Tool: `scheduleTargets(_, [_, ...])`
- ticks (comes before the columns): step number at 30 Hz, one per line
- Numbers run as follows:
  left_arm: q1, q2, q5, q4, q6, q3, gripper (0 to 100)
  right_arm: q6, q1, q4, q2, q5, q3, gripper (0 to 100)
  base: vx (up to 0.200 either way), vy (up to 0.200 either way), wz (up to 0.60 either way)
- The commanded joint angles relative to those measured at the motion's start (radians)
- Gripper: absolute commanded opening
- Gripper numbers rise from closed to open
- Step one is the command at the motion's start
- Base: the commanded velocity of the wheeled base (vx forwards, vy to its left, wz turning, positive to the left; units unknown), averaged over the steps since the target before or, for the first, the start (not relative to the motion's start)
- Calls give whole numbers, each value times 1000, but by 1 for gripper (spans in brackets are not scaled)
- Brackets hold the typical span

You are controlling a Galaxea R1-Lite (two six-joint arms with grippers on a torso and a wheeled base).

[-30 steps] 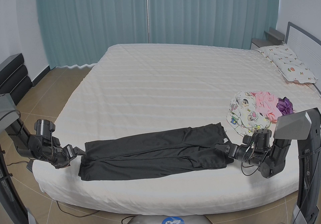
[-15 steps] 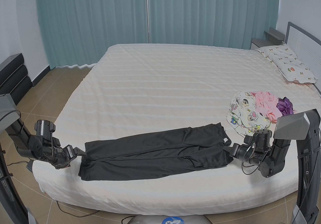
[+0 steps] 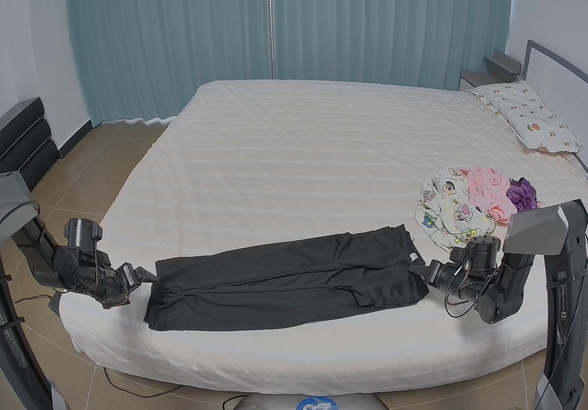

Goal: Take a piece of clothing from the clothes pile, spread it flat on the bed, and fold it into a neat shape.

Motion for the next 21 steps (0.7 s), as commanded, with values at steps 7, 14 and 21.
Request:
scheduleTargets(7, [-48, 2, -12, -12, -6, -10, 100, 5, -16, -9, -52, -1, 70, 100, 0, 0, 0])
scheduleTargets(14, [-123, 48, 45, -13, -6, -54, 100, 58, 1, -102, -35, -7, 104, 100, 0, 0, 0])
scheduleTargets(21, [-163, 152, 197, -16, -15, -134, 100, 60, 24, -124, -32, -12, 127, 100, 0, 0, 0])
